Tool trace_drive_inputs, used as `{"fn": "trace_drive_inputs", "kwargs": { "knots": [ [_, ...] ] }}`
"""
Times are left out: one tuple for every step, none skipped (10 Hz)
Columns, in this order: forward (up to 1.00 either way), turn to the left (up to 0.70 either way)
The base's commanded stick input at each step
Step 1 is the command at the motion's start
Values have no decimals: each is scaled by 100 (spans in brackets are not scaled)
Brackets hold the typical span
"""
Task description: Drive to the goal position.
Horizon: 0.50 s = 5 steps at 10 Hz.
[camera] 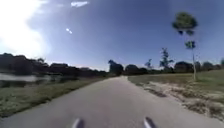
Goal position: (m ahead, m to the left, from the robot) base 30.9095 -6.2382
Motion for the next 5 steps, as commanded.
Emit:
{"fn": "trace_drive_inputs", "kwargs": {
  "knots": [
    [70, 0],
    [70, 0],
    [70, 0],
    [70, 0],
    [70, 0]
  ]
}}
